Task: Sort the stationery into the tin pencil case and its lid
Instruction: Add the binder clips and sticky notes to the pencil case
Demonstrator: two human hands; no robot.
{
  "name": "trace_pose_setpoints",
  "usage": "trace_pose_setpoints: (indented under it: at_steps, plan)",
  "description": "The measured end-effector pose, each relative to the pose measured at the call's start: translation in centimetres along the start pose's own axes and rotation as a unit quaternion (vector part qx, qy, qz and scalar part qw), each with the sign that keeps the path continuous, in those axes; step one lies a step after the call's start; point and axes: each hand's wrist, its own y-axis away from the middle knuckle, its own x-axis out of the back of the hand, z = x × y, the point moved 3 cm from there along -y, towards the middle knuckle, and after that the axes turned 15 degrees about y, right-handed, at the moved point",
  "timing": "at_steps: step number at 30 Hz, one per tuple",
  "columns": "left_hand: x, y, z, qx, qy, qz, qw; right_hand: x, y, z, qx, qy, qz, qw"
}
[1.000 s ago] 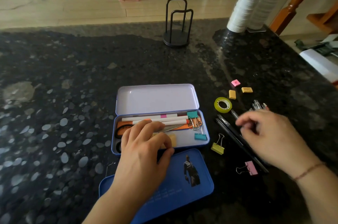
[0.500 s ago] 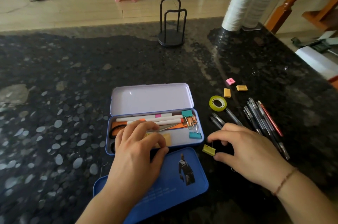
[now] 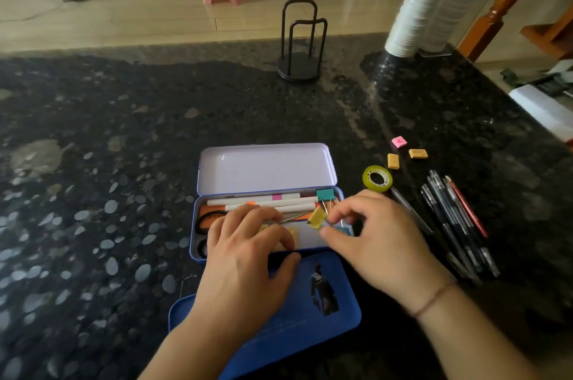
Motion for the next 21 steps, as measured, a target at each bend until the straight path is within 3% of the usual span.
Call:
trace_pose_setpoints:
  at_steps: [6,15,18,21]
  plan:
    - [0.1,-0.1,-0.2,-0.003,0.020,0.014,1.000,-1.9,-0.5,-0.9,-0.063,0.153,0.007,0.986]
    - [0.2,-0.1,-0.4,-0.009,0.008,0.006,1.000,-2.1,-1.1,-0.9,-0.064,0.164,0.014,0.984]
    - [0.0,-0.3,-0.1,-0.046,-0.035,-0.041,0.998,-0.3,-1.2,-0.3,-0.078,0.102,0.052,0.990]
    - [-0.4,-0.2,0.5,-0.073,-0.056,-0.096,0.991,2.3,0.0,2.3,-0.078,0.108,0.056,0.990]
